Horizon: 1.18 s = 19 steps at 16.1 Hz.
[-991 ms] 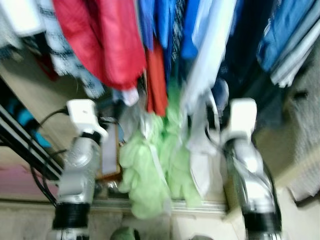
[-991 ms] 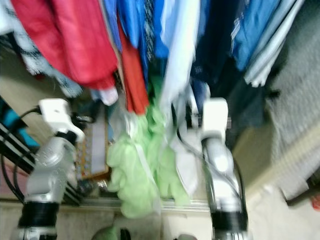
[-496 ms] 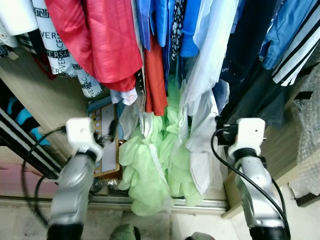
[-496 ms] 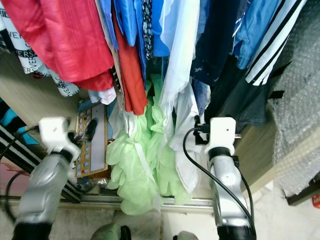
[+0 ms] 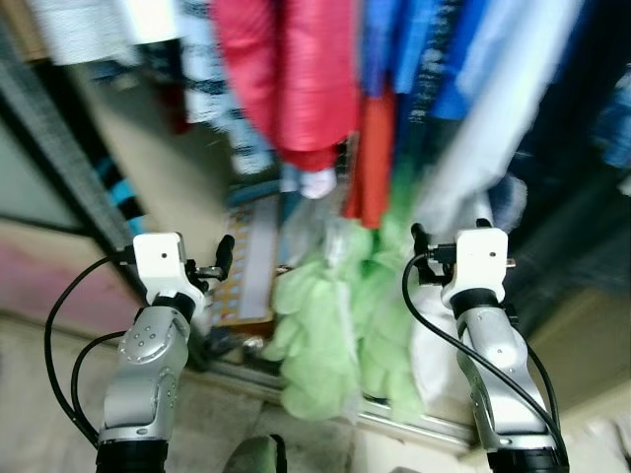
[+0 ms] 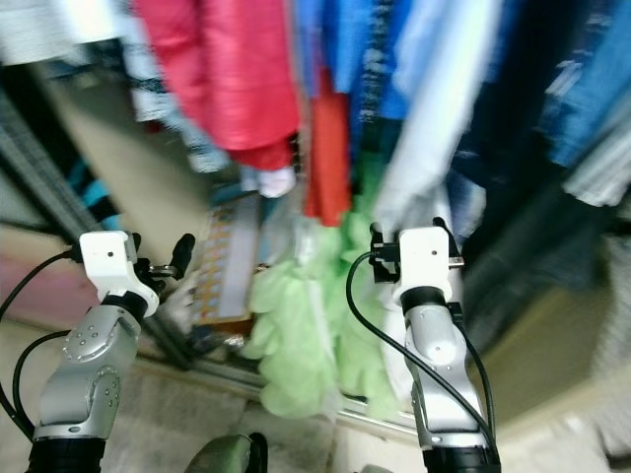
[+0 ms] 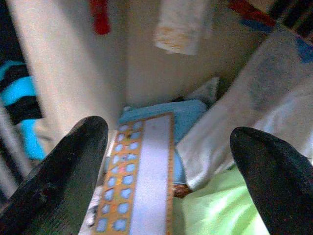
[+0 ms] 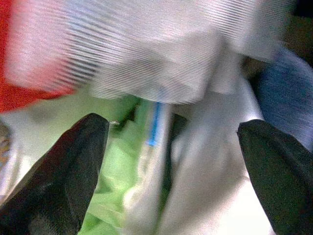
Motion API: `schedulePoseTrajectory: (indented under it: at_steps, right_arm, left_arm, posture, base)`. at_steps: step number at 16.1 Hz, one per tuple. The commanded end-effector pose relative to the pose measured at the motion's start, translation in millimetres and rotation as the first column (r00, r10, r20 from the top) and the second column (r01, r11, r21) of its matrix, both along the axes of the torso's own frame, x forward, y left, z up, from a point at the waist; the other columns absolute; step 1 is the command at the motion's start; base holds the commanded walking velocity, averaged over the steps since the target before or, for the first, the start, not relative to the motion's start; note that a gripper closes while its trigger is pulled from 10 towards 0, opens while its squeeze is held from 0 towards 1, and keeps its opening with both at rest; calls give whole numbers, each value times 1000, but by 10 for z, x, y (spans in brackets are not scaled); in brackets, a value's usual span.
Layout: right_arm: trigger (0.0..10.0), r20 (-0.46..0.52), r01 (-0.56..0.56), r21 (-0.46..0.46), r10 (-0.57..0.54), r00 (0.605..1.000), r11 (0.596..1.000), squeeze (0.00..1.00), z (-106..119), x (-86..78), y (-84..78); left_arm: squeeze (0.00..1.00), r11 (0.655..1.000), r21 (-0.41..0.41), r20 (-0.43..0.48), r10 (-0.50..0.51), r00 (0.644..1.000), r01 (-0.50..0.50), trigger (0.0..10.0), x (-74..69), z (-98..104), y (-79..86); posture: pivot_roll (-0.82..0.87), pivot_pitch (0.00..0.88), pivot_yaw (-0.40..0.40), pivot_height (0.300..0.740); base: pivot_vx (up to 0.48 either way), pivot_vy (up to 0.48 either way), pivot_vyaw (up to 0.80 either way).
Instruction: Clean up the room
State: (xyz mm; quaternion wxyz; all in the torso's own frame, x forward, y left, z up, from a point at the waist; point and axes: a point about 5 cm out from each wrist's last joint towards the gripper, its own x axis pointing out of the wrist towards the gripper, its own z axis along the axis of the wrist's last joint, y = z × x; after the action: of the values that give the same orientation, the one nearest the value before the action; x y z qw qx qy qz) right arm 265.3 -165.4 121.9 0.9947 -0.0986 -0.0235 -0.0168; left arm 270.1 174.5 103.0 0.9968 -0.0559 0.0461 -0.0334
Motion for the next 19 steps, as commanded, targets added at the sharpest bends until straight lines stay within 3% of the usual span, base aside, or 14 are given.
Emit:
schedulePoseTrajectory:
  at_steps: [1, 7, 12, 19]
  right_arm:
    - [10000, 40, -34, -20, 35, 999, 999, 0, 92, -16, 74]
    - [10000, 47, -75, -36, 76, 996, 997, 0, 101, 9, 135]
    - [10000, 13, -46, 37, 46, 999, 998, 0, 43, 75, 79]
    - [10000, 61, -58, 46, 55, 997, 997, 0, 165, 294, 123]
  left_arm:
    - [0, 1000, 13, 14, 0, 1000, 0, 10000, 34, 45, -5]
    - [0, 1000, 16, 26, -9, 1000, 9, 10000, 75, 66, -41]
    - [0, 1000, 29, 20, -11, 1000, 11, 10000, 104, 58, -58]
    - [0, 999, 41, 26, 14, 1000, -15, 10000, 226, 107, -97]
  posture:
    - [-17, 0, 36, 740]
    - [-9, 0, 27, 740]
    - [-5, 0, 33, 740]
    - [2, 0, 32, 740]
  base:
    - [0, 0, 800]
    - [0, 0, 800]
    - [0, 0, 800]
    - [0, 0, 794]
